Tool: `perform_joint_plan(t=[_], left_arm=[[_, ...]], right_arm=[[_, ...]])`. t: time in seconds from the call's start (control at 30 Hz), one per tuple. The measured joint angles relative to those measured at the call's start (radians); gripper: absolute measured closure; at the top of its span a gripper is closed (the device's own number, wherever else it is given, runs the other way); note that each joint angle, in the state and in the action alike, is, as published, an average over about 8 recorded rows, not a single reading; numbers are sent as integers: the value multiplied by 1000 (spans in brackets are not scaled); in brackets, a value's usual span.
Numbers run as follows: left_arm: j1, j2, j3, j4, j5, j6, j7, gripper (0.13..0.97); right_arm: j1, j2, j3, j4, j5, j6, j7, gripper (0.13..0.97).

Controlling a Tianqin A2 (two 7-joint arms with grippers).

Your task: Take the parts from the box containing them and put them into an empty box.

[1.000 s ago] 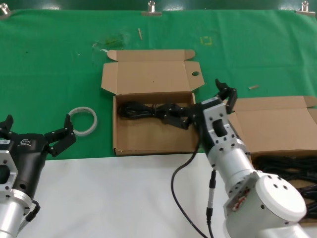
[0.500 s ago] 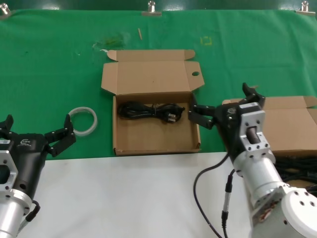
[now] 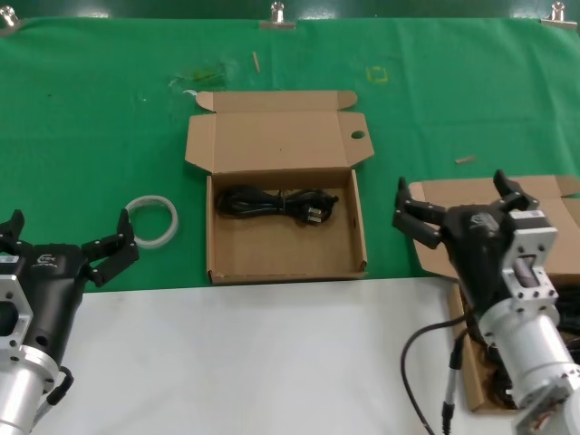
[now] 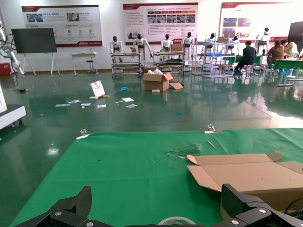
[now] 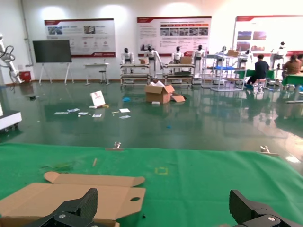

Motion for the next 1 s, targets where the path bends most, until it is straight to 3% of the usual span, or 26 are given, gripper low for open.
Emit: perform_joint_plan(t=[0.33, 1.0], left_arm=[[0, 0, 0, 0, 0, 0, 0, 132], [0, 0, 0, 0, 0, 0, 0, 132]], right_arm=[[-68, 0, 100, 33, -102, -69, 139, 129], [-73, 0, 106, 35, -109, -74, 148, 129]])
